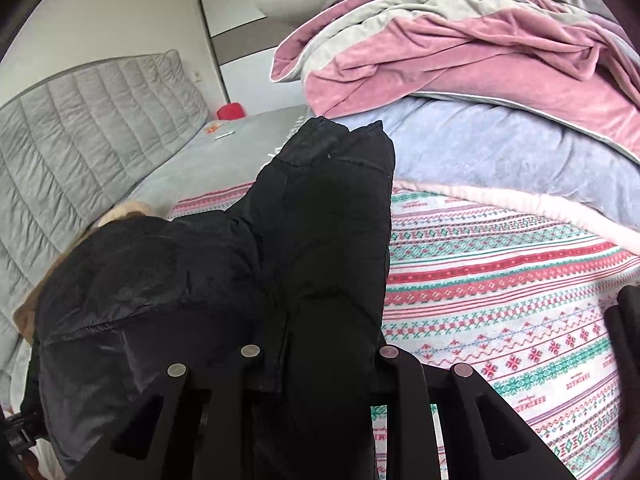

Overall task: Fold large clothes
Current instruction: 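Lift the jacket bundle with both grippers and carry it onto the brown folded blanket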

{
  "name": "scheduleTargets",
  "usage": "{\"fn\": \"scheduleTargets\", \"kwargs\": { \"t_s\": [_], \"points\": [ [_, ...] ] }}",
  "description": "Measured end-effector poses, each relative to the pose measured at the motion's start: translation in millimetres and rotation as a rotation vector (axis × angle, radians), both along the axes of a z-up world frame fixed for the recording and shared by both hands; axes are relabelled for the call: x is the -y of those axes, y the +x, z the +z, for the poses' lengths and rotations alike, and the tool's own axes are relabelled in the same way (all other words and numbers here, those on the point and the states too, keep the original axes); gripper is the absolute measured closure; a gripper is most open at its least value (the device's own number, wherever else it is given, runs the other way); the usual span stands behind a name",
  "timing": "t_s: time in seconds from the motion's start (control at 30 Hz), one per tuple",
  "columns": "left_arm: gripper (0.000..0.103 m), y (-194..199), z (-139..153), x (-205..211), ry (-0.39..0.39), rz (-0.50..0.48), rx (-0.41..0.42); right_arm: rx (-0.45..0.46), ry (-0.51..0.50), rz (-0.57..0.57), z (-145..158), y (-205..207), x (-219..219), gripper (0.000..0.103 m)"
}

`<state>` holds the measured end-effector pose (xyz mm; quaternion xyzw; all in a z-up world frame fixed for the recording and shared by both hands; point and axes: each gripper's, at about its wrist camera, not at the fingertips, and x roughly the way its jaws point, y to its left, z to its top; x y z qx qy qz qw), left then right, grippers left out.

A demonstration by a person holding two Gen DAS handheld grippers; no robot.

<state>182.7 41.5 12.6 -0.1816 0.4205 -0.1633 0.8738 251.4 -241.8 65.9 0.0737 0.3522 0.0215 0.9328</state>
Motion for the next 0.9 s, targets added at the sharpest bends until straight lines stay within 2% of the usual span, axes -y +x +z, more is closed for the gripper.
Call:
{"fn": "scheduleTargets", "kwargs": {
  "t_s": [0.27, 0.4, 0.67, 0.9],
  "points": [
    [0.085, 18.2, 9.7, -14.1, 0.005, -0.015, 0.001, -0.005, -0.030, -0.014, 10.0, 16.1, -13.8, 0.081],
    [0.085, 24.2, 28.0, -35.2, 0.013, -0.002, 0.029, 0.021, -0.033, 0.006, 25.1, 23.6, -30.9, 0.081],
    [0.085, 33.1, 63.0, -88.8, 0.018, 0.064, 0.075, 0.064, -0.048, 0.056, 57.2, 46.3, -83.6, 0.081],
    [0.085, 41.9, 92.0, -137.8, 0.082, 0.127, 0.119, 0.095, -0.022, 0.112, 78.1, 73.5, -142.0, 0.081]
  ]
}}
